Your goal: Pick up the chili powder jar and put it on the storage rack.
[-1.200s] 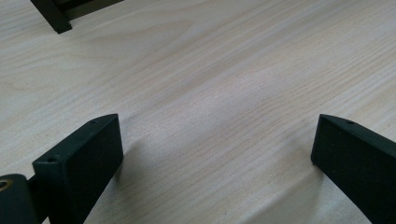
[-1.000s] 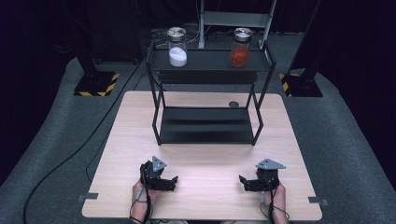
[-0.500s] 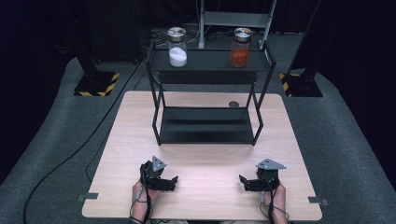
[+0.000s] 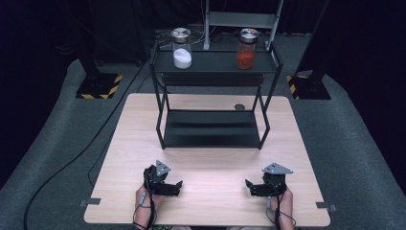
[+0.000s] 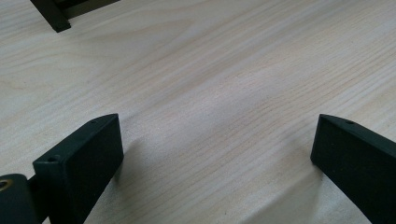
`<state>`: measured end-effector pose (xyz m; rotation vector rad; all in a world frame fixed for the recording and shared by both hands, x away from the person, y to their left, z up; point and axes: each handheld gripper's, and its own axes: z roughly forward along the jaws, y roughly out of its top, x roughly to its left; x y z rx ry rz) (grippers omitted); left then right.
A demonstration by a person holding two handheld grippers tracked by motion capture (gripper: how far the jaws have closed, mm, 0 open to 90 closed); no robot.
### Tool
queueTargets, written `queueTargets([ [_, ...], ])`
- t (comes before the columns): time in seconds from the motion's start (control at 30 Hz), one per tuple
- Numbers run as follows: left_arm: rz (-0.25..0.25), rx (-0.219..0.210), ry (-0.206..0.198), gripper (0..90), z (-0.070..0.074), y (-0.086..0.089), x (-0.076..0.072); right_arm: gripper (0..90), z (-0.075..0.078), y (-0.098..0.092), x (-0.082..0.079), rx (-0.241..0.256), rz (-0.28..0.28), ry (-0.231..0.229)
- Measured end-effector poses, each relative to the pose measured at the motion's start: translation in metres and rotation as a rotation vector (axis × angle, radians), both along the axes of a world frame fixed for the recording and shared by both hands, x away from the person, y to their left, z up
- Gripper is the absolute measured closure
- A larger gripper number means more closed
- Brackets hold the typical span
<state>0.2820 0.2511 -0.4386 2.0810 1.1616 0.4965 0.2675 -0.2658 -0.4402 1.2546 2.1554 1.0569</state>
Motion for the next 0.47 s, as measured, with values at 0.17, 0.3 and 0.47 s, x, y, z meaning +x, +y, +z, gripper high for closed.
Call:
queueTargets([
  [0.17, 0.0, 0.0, 0.0, 1.7, 0.0, 0.0, 0.0, 0.0, 0.0003, 0.0014, -0.0001, -0.008, -0.002, 0.0],
  [0.3, 0.0, 0.0, 0.0, 1.7, 0.0001, 0.0, 0.0001, 0.0, 0.0004, 0.0013, 0.0003, -0.007, -0.001, 0.001],
  [0.47, 0.0, 0.0, 0.0, 1.7, 0.0, 0.0, 0.0001, 0.0, 0.0006, 0.0007, 0.0014, -0.007, 0.006, 0.003],
])
